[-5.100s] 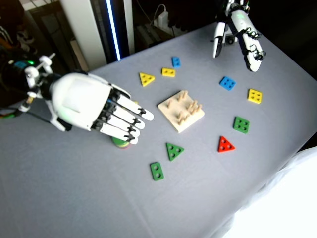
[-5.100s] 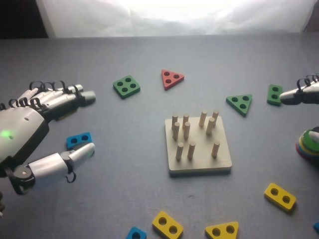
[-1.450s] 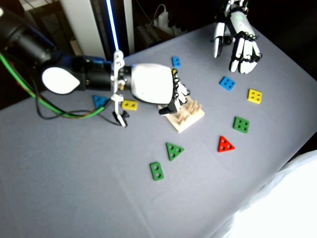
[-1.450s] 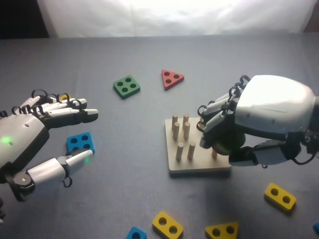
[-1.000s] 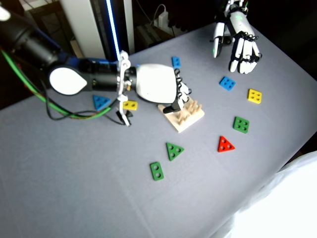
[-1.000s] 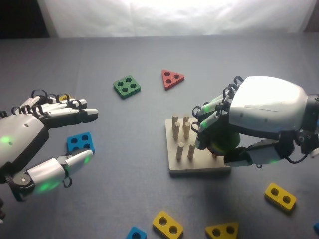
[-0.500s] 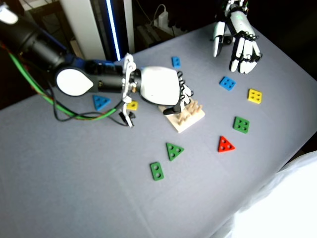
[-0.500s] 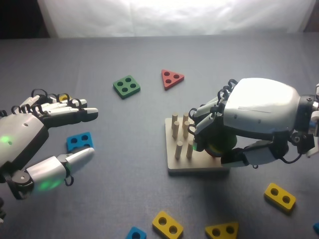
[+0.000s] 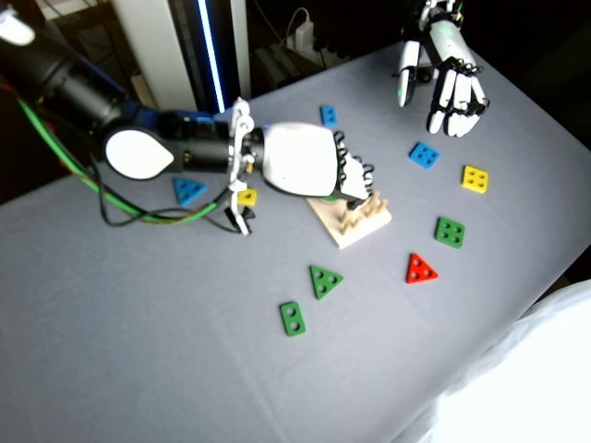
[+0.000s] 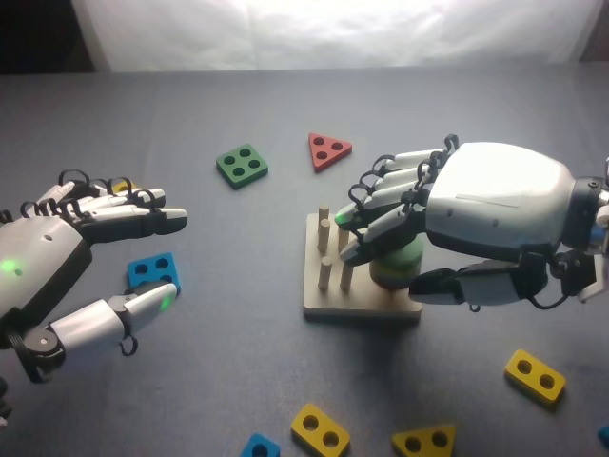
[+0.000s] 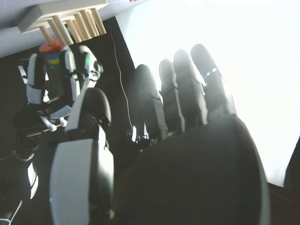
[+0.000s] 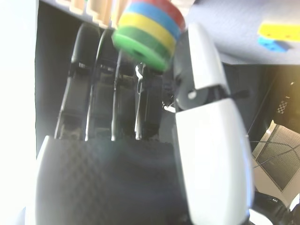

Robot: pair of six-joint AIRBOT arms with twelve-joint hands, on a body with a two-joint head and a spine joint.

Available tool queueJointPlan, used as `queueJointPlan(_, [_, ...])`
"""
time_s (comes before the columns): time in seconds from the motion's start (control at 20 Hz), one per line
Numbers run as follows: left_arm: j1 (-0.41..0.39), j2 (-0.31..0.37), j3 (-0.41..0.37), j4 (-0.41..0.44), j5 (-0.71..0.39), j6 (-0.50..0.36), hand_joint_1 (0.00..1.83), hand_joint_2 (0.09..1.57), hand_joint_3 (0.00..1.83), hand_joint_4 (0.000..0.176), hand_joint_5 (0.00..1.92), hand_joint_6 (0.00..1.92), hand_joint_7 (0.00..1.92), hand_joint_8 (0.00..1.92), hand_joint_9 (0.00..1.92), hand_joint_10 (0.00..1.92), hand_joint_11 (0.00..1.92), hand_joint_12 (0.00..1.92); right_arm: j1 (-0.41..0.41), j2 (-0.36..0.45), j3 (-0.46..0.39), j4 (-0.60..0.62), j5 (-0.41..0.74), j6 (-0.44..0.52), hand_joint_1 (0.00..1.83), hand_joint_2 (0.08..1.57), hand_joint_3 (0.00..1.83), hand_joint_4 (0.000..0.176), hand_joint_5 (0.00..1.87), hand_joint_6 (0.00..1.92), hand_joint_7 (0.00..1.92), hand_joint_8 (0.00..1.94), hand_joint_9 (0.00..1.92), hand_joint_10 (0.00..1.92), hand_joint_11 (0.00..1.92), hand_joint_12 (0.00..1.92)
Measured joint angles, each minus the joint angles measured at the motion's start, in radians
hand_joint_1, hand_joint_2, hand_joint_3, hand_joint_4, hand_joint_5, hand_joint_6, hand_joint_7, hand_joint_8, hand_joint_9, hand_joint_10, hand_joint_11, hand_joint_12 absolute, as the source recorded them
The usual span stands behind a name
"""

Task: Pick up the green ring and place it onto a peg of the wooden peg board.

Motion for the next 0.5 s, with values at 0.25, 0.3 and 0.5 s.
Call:
queueJointPlan(0.25, [0.0,0.0,0.0,-0.002,-0.003,0.0,0.71,1.26,0.0,0.0,0.64,0.0,0.46,0.0,0.38,0.01,0.0,1.02,0.0,0.024,-0.004,0.027,0.03,0.0,1.13,1.12,0.0,0.002,0.81,0.0,0.53,0.0,0.53,0.03,0.26,0.76])
queueJointPlan(0.3, [0.0,0.0,0.0,0.001,-0.004,0.0,0.72,1.26,0.0,0.0,0.64,0.0,0.47,0.0,0.38,0.0,0.0,1.03,0.0,0.031,-0.005,0.036,0.036,0.0,1.14,1.11,0.0,0.0,0.82,0.0,0.54,0.01,0.56,0.04,0.3,0.79])
queueJointPlan(0.5, [0.001,0.0,0.0,-0.002,-0.004,-0.001,0.66,1.26,0.0,0.0,0.65,0.0,0.48,0.0,0.41,0.01,0.0,1.05,0.0,0.063,-0.02,0.075,0.084,-0.002,1.1,1.09,0.0,0.046,0.8,0.0,0.61,0.01,0.65,0.03,0.26,1.12])
